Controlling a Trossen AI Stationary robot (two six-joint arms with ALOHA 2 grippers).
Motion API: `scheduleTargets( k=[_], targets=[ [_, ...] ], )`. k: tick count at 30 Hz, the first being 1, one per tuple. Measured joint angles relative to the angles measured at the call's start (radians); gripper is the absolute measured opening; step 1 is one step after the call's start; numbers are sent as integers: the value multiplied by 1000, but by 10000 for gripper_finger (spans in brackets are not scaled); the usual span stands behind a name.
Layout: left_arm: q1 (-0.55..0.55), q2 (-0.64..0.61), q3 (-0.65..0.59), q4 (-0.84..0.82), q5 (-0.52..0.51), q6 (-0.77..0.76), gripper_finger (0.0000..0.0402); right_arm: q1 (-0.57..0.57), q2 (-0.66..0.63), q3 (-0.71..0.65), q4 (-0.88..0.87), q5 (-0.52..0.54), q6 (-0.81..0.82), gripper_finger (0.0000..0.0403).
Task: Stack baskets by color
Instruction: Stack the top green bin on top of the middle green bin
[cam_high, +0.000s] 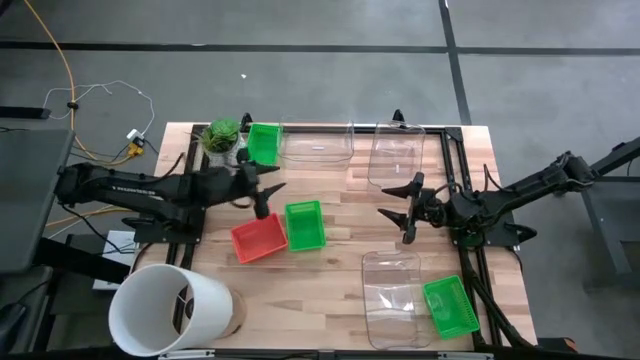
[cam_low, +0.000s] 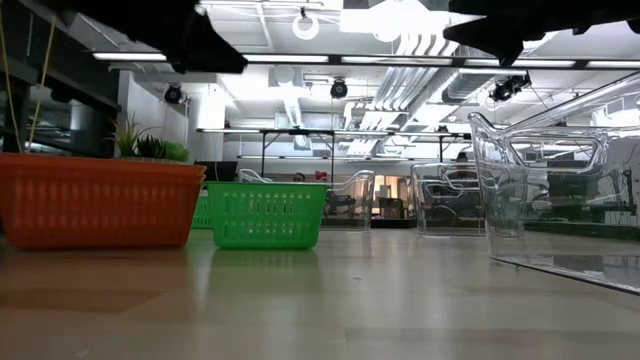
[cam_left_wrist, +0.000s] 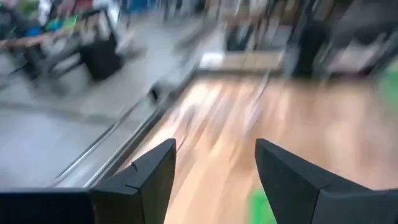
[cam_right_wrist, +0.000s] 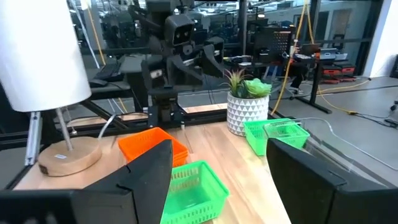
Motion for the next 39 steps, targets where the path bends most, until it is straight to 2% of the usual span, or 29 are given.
scheduleTargets(
  k=[6, 10, 16, 24, 39],
  targets=[
    [125, 208, 287, -544, -23, 154, 204, -32, 0, 0, -33, 1, 1, 248],
    [237, 329, 354, -737, -19, 283, 204, -41, 0, 0, -68, 0, 25, 248],
    [351, 450, 352, -753, -9, 398, 204, -41, 0, 0, -110, 0, 53, 248],
    [419, 587, 352, -722, -23, 485, 203, -41, 0, 0, -115, 0, 51, 248],
    [480, 694, 351, -647, -73, 542, 203, -41, 0, 0, -147, 0, 50, 248]
  ],
)
